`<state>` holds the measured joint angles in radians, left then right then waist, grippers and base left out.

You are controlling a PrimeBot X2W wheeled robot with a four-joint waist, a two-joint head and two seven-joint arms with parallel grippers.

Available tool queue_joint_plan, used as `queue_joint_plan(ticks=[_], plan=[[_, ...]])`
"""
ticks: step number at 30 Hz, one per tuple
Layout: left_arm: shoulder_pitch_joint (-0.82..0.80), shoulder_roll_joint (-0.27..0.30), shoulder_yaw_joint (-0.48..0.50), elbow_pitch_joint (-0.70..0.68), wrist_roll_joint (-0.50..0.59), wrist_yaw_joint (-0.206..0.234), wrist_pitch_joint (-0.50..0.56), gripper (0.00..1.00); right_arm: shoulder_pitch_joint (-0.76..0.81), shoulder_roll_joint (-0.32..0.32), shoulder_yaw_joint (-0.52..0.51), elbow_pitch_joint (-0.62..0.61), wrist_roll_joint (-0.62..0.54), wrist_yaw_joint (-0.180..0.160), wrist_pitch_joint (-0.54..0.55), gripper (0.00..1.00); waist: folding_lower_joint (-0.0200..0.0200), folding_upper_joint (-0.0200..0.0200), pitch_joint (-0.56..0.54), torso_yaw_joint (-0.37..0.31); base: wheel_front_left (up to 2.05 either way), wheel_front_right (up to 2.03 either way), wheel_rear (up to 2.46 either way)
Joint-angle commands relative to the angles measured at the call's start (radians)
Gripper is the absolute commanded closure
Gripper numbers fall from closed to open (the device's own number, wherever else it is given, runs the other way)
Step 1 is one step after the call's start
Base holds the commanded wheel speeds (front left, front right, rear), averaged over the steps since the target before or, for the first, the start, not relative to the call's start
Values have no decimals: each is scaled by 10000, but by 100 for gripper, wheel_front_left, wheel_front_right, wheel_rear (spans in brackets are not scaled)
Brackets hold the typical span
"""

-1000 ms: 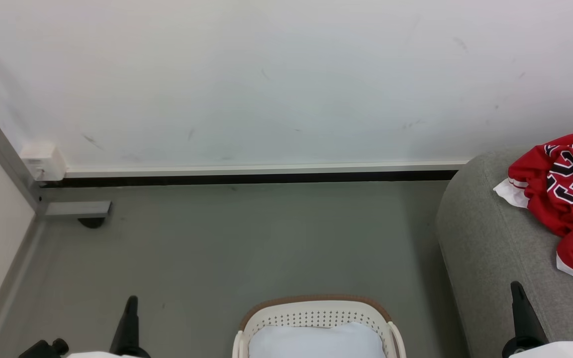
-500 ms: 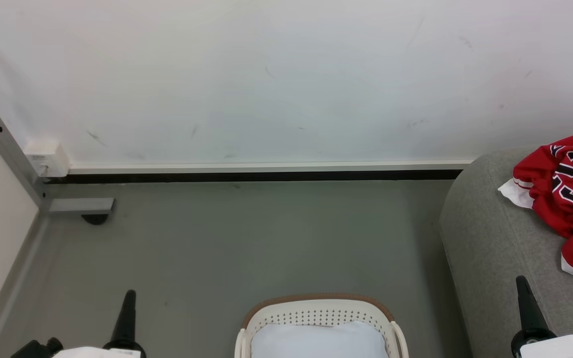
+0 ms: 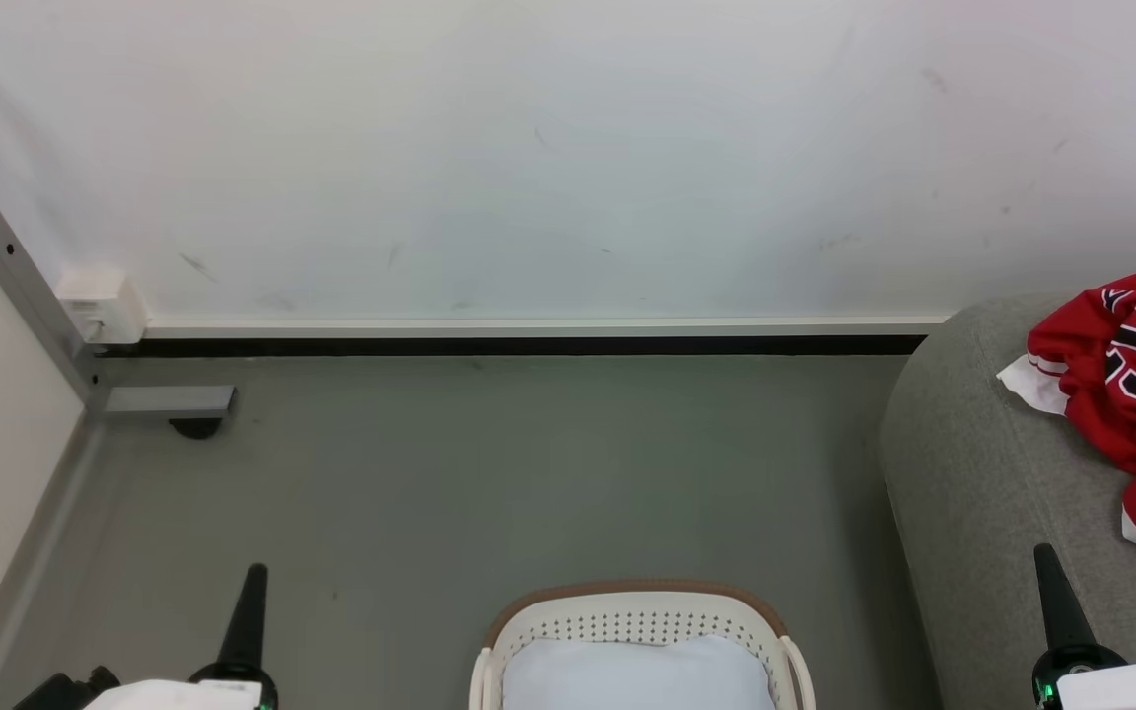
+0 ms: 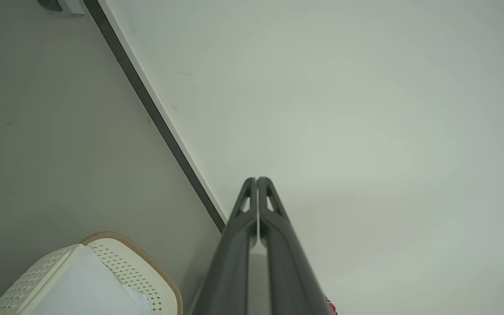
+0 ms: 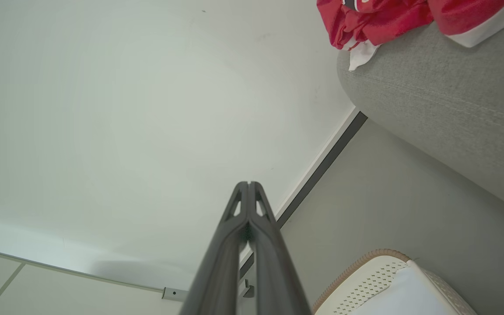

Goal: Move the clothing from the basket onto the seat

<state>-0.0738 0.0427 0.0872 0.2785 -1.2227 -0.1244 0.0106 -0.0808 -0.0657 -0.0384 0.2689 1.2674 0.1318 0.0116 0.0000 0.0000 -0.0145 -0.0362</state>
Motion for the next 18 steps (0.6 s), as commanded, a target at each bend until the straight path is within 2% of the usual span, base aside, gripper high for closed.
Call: queue_joint_plan(ticks=[1, 18], plan=[[-183, 87, 54, -131, -322, -64, 79, 100, -228, -20, -80, -105, 282, -12, 74, 100, 0, 0, 5, 11, 0, 0, 0], [-275, 98, 156, -219, -1723, -72, 473, 100, -259, 55, -362, -170, 1555, -15, 463, 100, 0, 0, 65, 134, 0, 0, 0]])
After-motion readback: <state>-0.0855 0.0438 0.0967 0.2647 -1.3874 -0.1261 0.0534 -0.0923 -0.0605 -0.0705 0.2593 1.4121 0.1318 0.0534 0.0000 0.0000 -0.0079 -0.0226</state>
